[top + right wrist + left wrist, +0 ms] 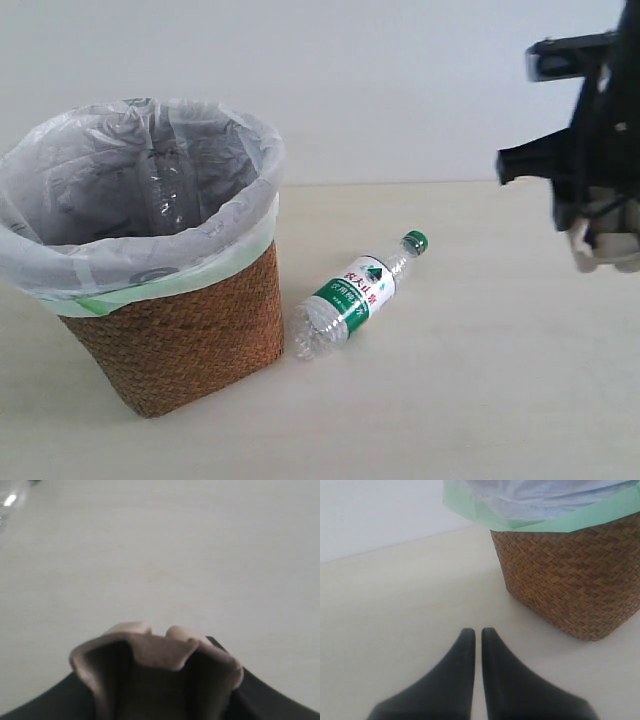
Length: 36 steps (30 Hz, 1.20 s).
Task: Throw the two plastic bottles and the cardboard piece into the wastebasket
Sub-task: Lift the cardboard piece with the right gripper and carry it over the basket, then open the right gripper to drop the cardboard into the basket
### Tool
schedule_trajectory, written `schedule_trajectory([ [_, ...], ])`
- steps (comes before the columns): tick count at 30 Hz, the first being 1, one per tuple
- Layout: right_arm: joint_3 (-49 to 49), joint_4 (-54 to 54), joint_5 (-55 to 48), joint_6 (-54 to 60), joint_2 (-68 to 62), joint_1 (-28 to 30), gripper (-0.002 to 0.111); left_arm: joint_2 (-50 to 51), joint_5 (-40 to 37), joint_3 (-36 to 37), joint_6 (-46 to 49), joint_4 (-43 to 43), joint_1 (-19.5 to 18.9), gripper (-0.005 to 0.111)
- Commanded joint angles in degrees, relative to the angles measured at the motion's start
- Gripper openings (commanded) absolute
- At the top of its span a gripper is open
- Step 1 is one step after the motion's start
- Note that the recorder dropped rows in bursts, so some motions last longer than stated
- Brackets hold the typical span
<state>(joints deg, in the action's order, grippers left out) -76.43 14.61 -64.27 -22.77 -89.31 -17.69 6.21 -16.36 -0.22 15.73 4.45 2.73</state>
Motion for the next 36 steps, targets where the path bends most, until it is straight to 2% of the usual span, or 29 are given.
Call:
schedule_trajectory([
  [1, -0.2, 6.9, -5.7, 0.2, 2.9, 6.6, 0.000, -0.1, 0.5, 0.2, -0.5, 0.5, -0.2, 0.004],
  [6, -0.2, 14.1, -5.7, -2.1, 3.1, 11.7, 0.000, -0.1, 0.5, 0.2, -0.5, 0.5, -0.2, 0.004],
  [12, -0.2, 14.9, -5.7, -5.1, 0.2, 12.6, 0.000, -0.1, 0.5, 0.2, -0.5, 0.5, -0.2, 0.004],
  [15, -0.2, 5.0, -4.3, -3.2, -4.7, 12.0, 0.000, -0.1, 0.5, 0.2, -0.5, 0.5, -0.2, 0.004],
  [17, -0.9, -2.7, 2.8, 0.5, -6.7, 9.5, 0.000, -0.1, 0.5, 0.2, -0.5, 0.5, -0.2, 0.004],
  [18, -3.9, -14.0, 9.1, 7.8, -7.4, 4.8, 0.000, -0.1, 0.5, 0.2, -0.5, 0.5, -0.2, 0.004],
  [20, -8.4, -24.9, 13.0, 14.7, -7.3, -0.1, 0.000, -0.1, 0.5, 0.2, -0.5, 0.5, -0.2, 0.004],
  [22, -17.4, -40.8, 14.1, 22.8, -7.4, -5.9, 0.002, -0.1, 0.5, 0.2, -0.5, 0.5, -0.2, 0.004],
  [23, -26.7, -53.3, 15.2, 29.3, -8.4, -10.8, 0.017, -0.1, 0.5, 0.2, -0.5, 0.5, -0.2, 0.004],
  [24, -33.1, -54.6, 15.9, 30.1, -9.5, -13.6, 0.037, -0.1, 0.5, 0.2, -0.5, 0.5, -0.2, 0.004],
  [25, -38.6, -50.9, 16.6, 27.7, -10.8, -15.8, 0.066, -0.1, 0.5, 0.2, -0.5, 0.5, -0.2, 0.004],
  [26, -42.8, -44.2, 15.6, 20.3, -12.2, -16.8, 0.083, -0.1, 0.5, 0.2, -0.5, 0.5, -0.2, 0.004],
  [27, -45.6, -37.3, 11.9, 13.0, -13.5, -17.0, 0.085, -0.1, 0.5, 0.2, -0.5, 0.5, -0.2, 0.004],
  [29, -47.1, -22.0, 4.2, 5.2, -14.7, -16.6, 0.077, -0.1, 0.5, 0.2, -0.5, 0.5, -0.2, 0.004],
  [31, -46.9, -14.6, 0.2, 4.4, -14.8, -16.5, 0.072, -0.1, 0.5, 0.2, -0.5, 0.5, -0.2, 0.004],
  [36, -46.9, 1.9, -5.7, 0.3, -14.8, -16.5, 0.073, -0.1, 0.5, 0.2, -0.5, 0.5, -0.2, 0.004],
])
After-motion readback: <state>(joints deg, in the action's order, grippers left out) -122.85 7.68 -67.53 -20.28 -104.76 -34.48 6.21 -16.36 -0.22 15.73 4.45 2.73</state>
